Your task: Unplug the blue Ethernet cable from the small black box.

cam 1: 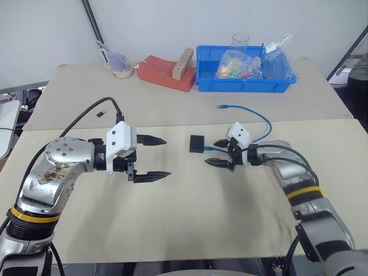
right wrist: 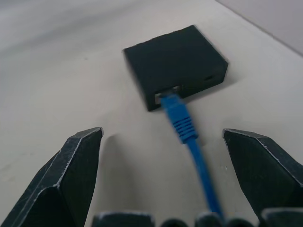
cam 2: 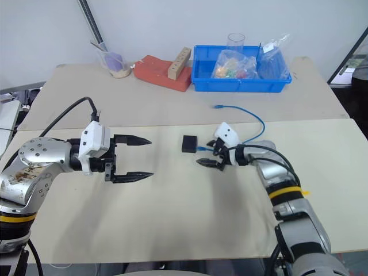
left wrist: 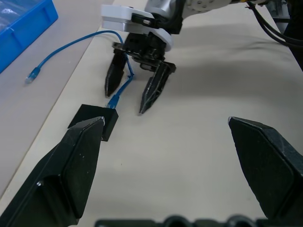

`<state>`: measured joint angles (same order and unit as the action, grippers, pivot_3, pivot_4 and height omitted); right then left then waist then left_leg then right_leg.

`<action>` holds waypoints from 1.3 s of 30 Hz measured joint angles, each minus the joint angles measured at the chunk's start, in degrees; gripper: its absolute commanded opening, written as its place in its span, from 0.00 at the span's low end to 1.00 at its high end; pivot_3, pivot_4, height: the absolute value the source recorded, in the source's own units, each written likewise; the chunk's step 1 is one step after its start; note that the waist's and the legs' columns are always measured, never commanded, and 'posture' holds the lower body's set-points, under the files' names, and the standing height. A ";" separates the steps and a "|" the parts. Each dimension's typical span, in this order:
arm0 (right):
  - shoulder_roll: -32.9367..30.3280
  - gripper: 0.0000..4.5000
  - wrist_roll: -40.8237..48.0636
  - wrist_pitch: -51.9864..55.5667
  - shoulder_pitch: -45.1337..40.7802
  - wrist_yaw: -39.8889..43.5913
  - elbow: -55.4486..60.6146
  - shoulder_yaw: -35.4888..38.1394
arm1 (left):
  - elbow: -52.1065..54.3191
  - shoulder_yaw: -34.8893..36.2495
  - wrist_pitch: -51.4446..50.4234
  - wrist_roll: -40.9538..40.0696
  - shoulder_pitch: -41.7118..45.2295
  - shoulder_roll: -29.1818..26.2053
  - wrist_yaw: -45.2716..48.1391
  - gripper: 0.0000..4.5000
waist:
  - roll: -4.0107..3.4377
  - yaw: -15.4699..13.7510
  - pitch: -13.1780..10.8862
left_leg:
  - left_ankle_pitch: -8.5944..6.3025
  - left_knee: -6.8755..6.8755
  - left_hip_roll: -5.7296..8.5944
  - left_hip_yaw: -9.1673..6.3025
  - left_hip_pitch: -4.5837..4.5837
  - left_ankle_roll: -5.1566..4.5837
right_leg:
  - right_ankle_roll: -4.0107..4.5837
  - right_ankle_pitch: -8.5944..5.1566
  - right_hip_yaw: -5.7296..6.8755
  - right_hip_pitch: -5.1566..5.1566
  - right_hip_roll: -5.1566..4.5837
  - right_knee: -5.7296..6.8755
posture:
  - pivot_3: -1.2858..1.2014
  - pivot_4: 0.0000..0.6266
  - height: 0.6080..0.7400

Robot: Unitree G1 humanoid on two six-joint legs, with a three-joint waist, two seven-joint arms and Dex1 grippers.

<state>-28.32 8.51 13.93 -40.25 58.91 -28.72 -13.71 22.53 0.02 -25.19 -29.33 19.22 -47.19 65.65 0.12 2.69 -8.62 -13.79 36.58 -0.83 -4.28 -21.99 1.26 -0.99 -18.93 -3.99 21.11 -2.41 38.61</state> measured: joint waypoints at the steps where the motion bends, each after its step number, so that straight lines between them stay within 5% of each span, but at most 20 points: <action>1: 0.38 0.88 -0.41 -0.84 -0.86 0.64 -1.73 0.01 | 0.47 0.13 0.00 -0.03 -0.12 -0.02 -0.03 1.00 | 0.00 -0.01 0.00 | 0.00 0.01 0.00 0.00 0.00 0.00 | 0.00 0.00 0.00 0.00 0.00 0.02 | 0.52 0.24 1.00; 13: 2.72 0.01 -4.14 -10.24 -5.55 9.28 -11.49 -0.75 | 0.87 1.15 0.60 -0.01 -2.64 -0.06 -0.07 1.00 | -0.01 -0.01 0.00 | 0.00 0.02 -0.01 -0.02 0.03 0.00 | 0.00 0.00 0.01 0.00 0.00 0.08 | 0.52 0.24 1.00; 18: -0.57 0.01 -6.82 -18.33 -1.58 10.66 -5.01 -1.40 | -0.14 1.83 -2.15 -2.32 -2.06 1.26 -2.20 1.00 | -0.01 -0.43 0.00 | 0.00 0.10 0.01 -0.06 -0.05 0.00 | 0.00 0.00 0.04 0.02 -0.04 0.08 | 0.52 0.24 1.00; 26: -5.62 0.01 -19.08 -45.62 2.61 -5.09 12.58 -0.59 | -11.54 7.94 -28.13 -20.75 5.46 6.41 -12.43 1.00 | 0.00 0.12 -0.01 | -0.01 0.17 -0.01 -0.12 0.02 -0.01 | -0.03 -0.02 0.08 0.09 0.02 0.37 | 0.52 0.24 1.00; 37: -4.09 0.01 -28.14 -55.34 2.57 -16.00 18.28 -1.70 | -23.75 1.87 -23.52 -13.52 13.55 14.59 -12.74 1.00 | 0.01 -0.24 -0.01 | 0.03 0.24 0.04 -0.09 -0.05 0.05 | -0.02 -0.01 0.07 0.07 -0.02 0.36 | 0.52 0.24 1.00; 39: -4.00 0.01 -28.14 -55.39 2.46 -16.41 18.28 -1.80 | -24.03 1.41 -23.22 -13.42 14.09 15.35 -12.00 0.87 | 0.01 -0.23 -0.01 | 0.03 0.24 0.04 -0.09 -0.05 0.05 | -0.02 -0.01 0.07 0.07 -0.02 0.36 | 0.52 0.24 1.00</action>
<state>-32.31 -19.63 -41.47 -37.79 42.49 -10.44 -15.51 -1.50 1.42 -48.42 -42.76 33.31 -31.84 53.65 0.13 2.46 -8.63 -13.75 36.81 -0.79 -4.36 -22.05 1.31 -1.01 -18.94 -3.93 21.18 -2.43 38.97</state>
